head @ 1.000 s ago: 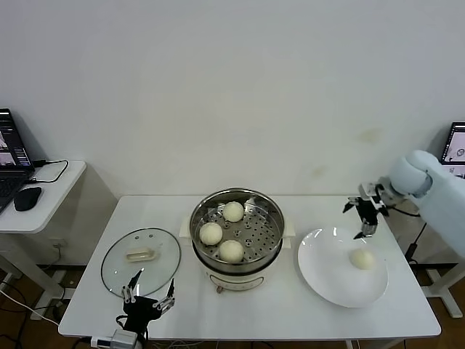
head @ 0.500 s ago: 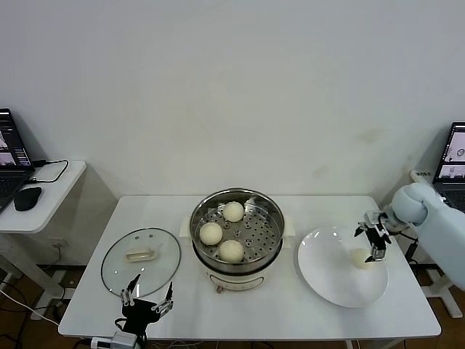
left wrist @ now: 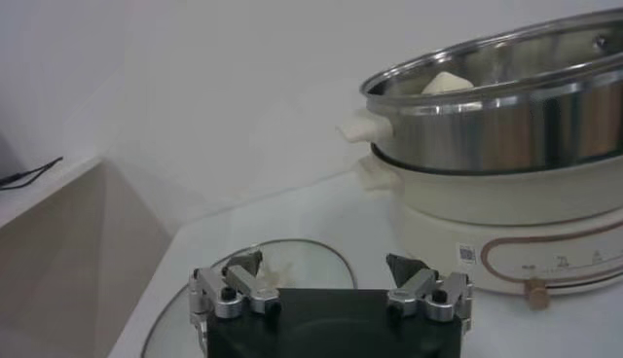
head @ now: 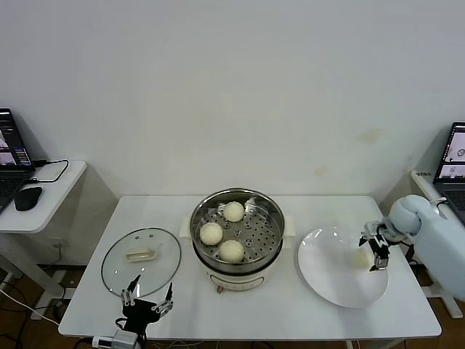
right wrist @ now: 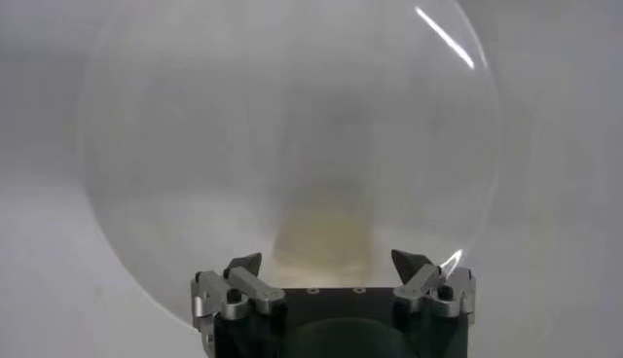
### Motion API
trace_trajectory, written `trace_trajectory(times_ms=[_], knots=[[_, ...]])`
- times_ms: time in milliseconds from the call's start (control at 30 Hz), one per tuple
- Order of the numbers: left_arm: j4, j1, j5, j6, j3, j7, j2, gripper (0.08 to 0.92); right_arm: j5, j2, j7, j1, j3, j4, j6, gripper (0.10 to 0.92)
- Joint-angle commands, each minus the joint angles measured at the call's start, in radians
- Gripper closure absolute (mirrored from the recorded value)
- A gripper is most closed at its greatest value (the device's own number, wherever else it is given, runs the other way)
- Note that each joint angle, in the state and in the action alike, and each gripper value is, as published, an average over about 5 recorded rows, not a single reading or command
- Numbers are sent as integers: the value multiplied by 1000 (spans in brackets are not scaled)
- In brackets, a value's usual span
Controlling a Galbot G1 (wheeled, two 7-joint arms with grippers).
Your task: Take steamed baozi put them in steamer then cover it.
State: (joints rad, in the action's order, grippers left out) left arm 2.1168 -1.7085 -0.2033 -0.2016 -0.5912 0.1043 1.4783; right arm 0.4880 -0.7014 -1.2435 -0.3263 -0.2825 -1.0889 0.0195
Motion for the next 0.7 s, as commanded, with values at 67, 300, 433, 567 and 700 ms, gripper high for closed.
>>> trace_trajectory(times_ms=[67, 300, 433, 567, 700], knots=[[-15, 5, -1, -1, 2, 0, -1, 177, 34, -26, 16, -19, 20, 37, 13, 203], [-19, 9, -1, -1, 2, 0, 0, 177, 33, -36, 23, -11, 19, 43, 13, 203], [-24, 10, -1, -1, 3, -1, 1, 177, 34, -46, 32, -8, 17, 53, 13, 203], [-25, 11, -2, 0, 4, -1, 2, 177, 36, -52, 38, -4, 16, 59, 11, 208], [-24, 12, -2, -1, 4, -1, 2, 177, 34, -50, 40, 1, 16, 57, 9, 289]])
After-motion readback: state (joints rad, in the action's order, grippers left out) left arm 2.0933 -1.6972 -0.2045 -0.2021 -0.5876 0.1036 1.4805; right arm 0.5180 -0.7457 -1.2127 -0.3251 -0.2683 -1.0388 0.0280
